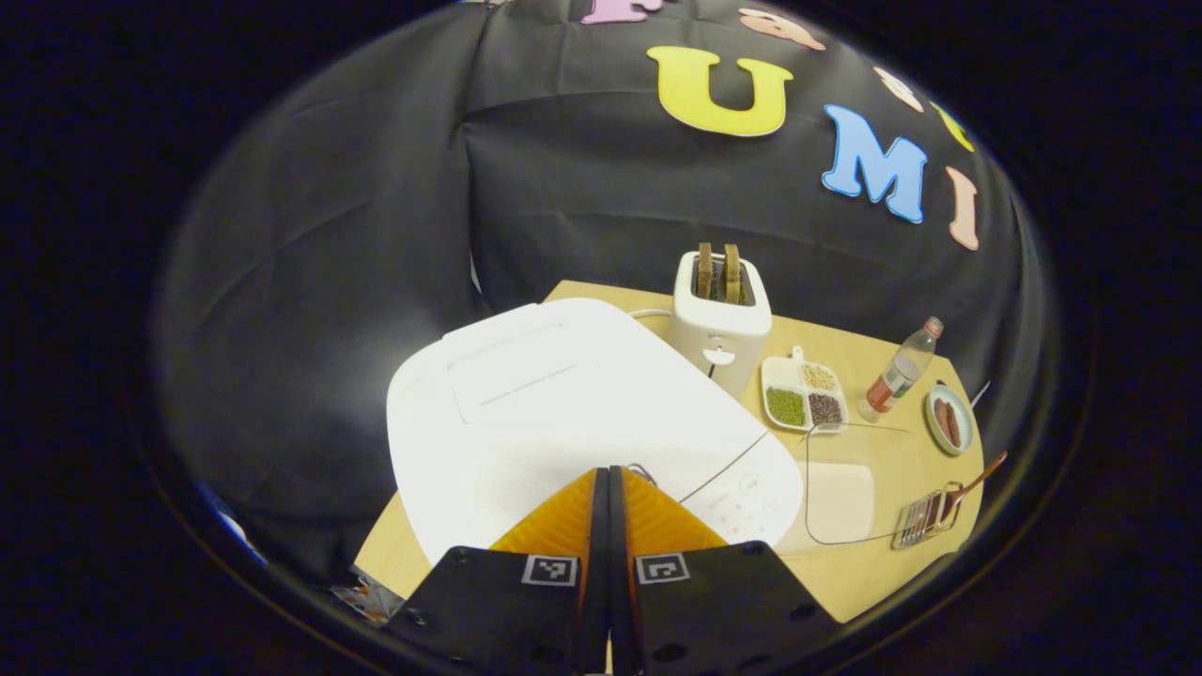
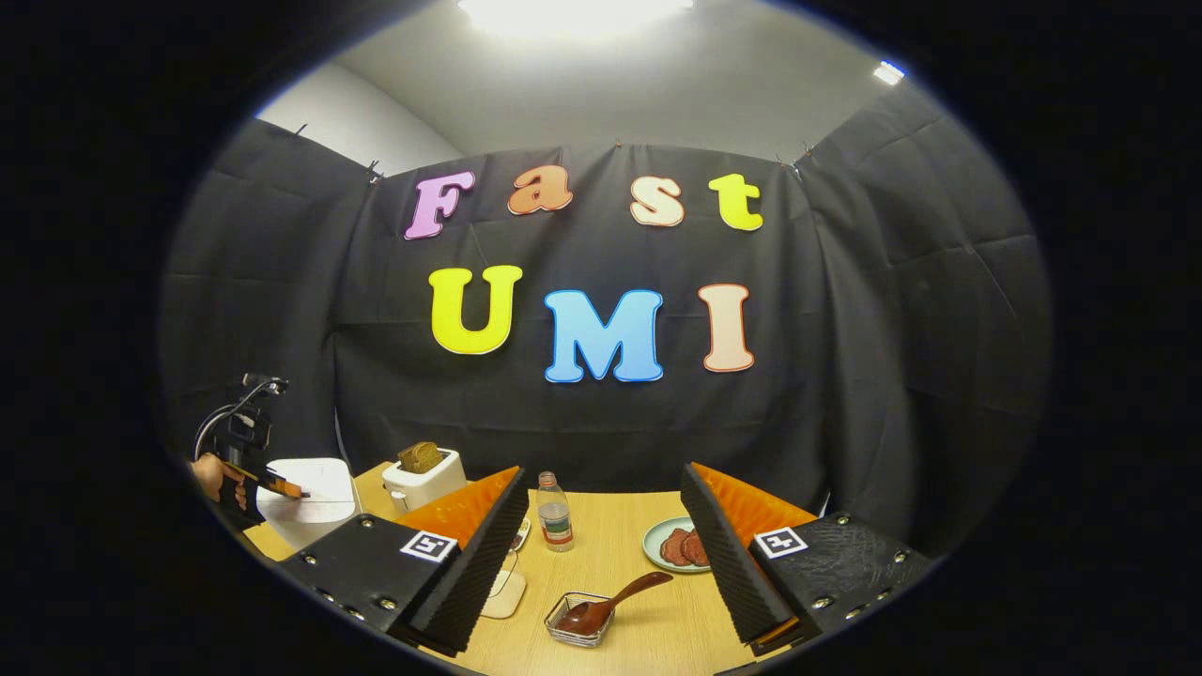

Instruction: Close the left gripper, press the button to open the rice cooker; take a wooden spoon from the chopstick holder with the right hand, scoop a spoonful of rice and pour it into the rice cooker, then put the wooden spoon back into the chopstick holder.

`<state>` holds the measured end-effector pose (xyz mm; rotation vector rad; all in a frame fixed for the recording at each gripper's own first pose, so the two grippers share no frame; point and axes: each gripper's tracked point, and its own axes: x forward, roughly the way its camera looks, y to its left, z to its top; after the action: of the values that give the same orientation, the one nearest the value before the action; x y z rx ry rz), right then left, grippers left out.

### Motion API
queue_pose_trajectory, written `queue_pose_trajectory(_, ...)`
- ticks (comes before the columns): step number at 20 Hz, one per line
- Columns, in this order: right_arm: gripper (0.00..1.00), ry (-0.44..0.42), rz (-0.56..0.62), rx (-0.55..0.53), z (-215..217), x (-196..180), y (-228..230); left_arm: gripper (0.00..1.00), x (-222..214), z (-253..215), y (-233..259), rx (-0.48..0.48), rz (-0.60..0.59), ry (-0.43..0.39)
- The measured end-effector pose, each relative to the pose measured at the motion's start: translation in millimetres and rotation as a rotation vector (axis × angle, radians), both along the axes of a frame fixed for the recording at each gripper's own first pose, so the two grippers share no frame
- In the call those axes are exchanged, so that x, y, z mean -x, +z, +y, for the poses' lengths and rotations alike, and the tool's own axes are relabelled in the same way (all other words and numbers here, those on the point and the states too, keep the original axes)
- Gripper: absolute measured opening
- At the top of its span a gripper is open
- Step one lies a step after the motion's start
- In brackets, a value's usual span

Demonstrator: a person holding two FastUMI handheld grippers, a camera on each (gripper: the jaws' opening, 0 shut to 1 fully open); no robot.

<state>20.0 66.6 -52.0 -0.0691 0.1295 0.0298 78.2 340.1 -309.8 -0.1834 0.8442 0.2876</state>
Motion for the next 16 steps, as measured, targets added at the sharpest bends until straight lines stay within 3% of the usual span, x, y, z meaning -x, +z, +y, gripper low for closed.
queue_pose_trajectory(4, 0.99, 0.004, -0.003, 0.002, 0.8, -3.2, 0.1, 0.09, -4.3, 4.2, 10.9, -0.027, -0.060, 0.014)
queue_pose_trajectory(7, 0.99, 0.021, -0.001, 0.003, 5.6, -5.8, -1.8, 0.10, -15.6, 18.0, 48.0, -0.159, -0.152, 0.019)
queue_pose_trajectory(8, 0.99, 0.029, 0.001, 0.002, 8.5, -6.0, -2.9, 0.15, -18.9, 25.4, 66.2, -0.216, -0.181, 0.024)
queue_pose_trajectory(9, 0.99, 0.039, -0.001, 0.000, 11.4, -5.5, -1.7, 0.22, -21.4, 28.8, 91.0, -0.253, -0.225, 0.026)
queue_pose_trajectory(13, 0.99, 0.065, -0.015, 0.006, 17.6, -3.4, 1.4, 1.00, -18.1, 26.0, 190.7, -0.351, -0.437, 0.027)
queue_pose_trajectory(14, 0.99, 0.069, -0.016, 0.003, 18.0, -2.3, 1.2, 0.92, -14.4, 22.5, 216.8, -0.370, -0.488, 0.024)
queue_pose_trajectory(15, 0.99, 0.070, -0.014, 0.002, 17.9, -1.7, 1.0, 0.98, -8.2, 13.6, 235.3, -0.377, -0.535, 0.016)
queue_pose_trajectory(16, 0.99, 0.069, -0.012, -0.002, 16.4, -1.1, -0.6, 0.98, -3.1, 2.2, 253.3, -0.384, -0.573, 0.011)
